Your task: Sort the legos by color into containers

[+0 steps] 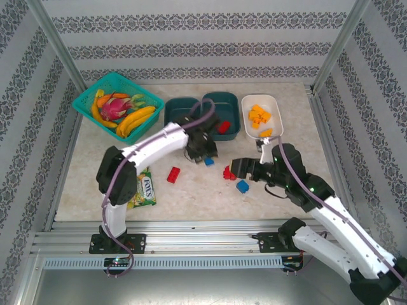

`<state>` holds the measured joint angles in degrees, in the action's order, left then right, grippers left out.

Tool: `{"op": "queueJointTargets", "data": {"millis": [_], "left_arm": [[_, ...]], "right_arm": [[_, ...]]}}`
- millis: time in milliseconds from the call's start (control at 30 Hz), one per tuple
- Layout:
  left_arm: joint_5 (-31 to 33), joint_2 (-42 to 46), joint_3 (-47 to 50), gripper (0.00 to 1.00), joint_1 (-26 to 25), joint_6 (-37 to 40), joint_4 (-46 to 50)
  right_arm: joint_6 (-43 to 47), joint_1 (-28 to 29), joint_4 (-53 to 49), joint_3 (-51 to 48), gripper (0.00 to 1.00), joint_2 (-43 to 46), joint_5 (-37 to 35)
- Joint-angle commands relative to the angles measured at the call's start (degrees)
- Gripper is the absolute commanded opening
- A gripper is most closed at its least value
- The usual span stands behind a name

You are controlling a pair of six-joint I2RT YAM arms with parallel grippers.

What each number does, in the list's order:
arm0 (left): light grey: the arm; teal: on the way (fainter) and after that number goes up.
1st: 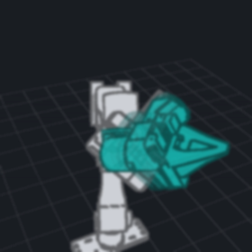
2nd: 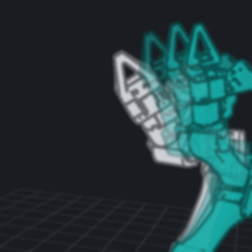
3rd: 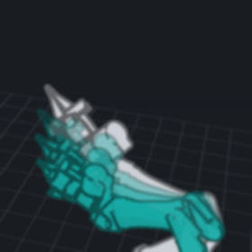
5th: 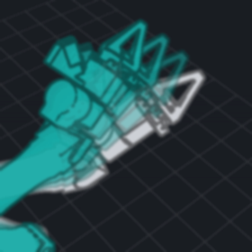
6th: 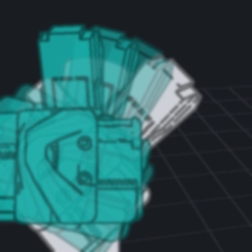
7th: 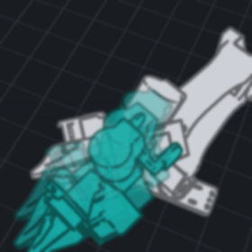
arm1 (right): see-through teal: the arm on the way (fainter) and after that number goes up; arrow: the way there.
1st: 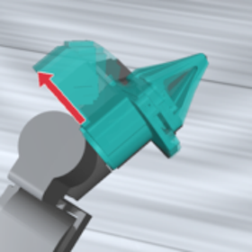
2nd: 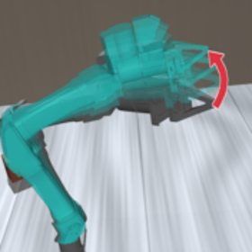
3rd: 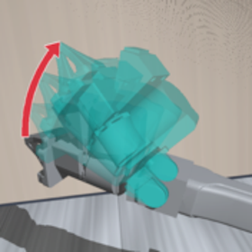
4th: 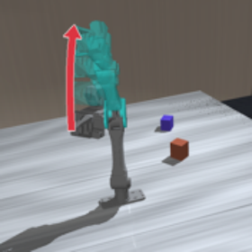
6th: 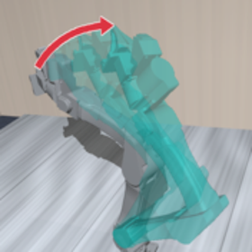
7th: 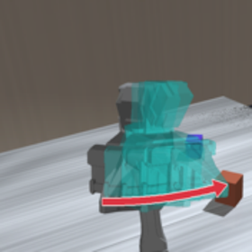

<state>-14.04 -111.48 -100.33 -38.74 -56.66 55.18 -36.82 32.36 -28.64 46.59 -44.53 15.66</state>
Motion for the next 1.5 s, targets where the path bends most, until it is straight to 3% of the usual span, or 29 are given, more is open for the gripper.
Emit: {"op": "queueJointTargets", "data": {"millis": [0,200,400,600,767,933,1167,1467], "left_arm": [[1.44,-0.94,-5.91,0.30,6.89,9.60,3.32],[-2.61,-13.86,-22.39,0.30,15.54,16.57,1.05],[-6.09,-27.35,-36.14,0.31,18.57,17.60,0.35],[-7.71,-31.63,-36.76,0.36,19.77,16.25,-2.45],[-8.58,-31.94,-36.27,0.53,19.74,16.57,-1.11],[-7.19,-28.43,-36.03,0.63,19.77,16.54,-0.17],[-4.36,-18.25,-32.54,0.64,19.54,16.61,0.95],[-7.07,9.74,0.23,0.64,13.79,20.06,-11.98]], "right_arm": [[2.50,-0.54,8.82,4.07,0.80,-6.66,1.91],[1.38,-1.86,9.66,13.55,0.80,-21.38,3.91],[-0.83,-3.55,12.38,17.37,0.80,-27.58,4.04],[-1.19,-3.73,11.94,17.04,0.80,-28.04,3.77],[-1.08,-3.71,10.34,14.65,0.80,-27.45,2.69],[1.83,-3.05,5.63,13.95,0.80,-27.71,-1.33],[-0.45,-3.18,-7.98,14.90,0.79,-28.80,-14.39],[-10.95,-5.88,-4.77,11.60,0.75,-38.55,-13.04]]}}
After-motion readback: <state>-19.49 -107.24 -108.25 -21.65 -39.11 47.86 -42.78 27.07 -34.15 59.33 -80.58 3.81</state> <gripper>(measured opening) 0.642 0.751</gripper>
